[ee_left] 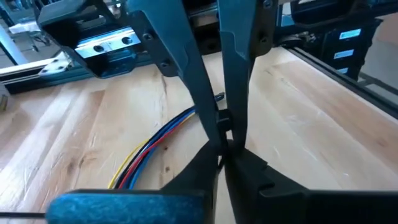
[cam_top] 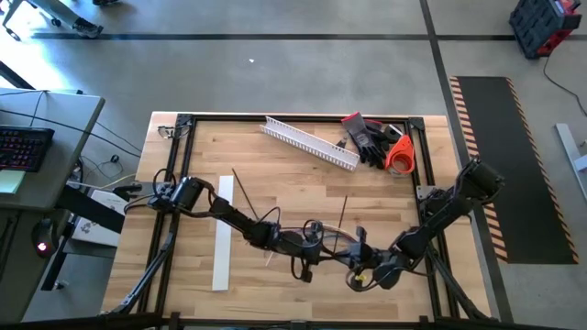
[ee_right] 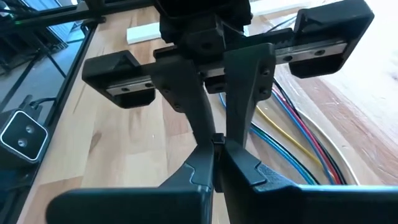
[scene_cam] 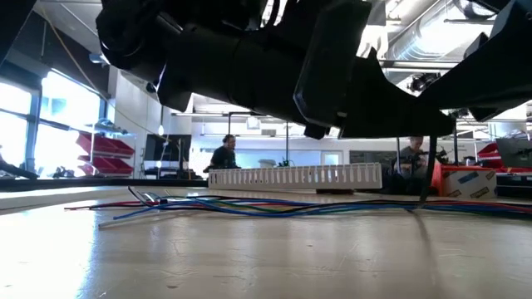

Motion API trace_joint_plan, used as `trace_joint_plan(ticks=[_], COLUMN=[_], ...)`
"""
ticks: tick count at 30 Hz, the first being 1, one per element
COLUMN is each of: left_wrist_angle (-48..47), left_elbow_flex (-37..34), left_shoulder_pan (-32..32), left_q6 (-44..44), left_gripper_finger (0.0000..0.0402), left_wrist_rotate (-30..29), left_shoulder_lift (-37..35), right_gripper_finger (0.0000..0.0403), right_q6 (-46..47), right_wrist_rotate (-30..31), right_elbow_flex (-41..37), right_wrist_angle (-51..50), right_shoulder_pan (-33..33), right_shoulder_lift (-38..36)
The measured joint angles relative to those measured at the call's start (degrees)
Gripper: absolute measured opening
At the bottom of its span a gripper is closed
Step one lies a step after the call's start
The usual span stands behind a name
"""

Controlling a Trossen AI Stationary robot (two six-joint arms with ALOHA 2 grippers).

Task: Ziptie cables
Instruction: Wrap the right zip tie on the cable

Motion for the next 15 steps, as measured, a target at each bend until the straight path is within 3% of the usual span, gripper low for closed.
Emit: trace_joint_plan(ticks=[10,15], left_wrist_angle=[0.19,-0.24], left_elbow_flex=[0.02,0.02], left_shoulder_pan=[0.12,0.85], left_q6=[-1.94,-4.06], left_gripper_finger=[0.0,0.0], left_wrist_rotate=[2.17,2.66], left_shoulder_lift=[0.0,0.0], right_gripper_finger=[0.0006,0.0063], right_q6=[3.84,6.02], right_wrist_rotate=[0.92,0.12], right_elbow_flex=[-0.04,-0.04], right_wrist_angle=[-2.14,-2.75], right_shoulder_pan=[1.83,1.64], right_shoulder_lift=[-0.19,-0.21])
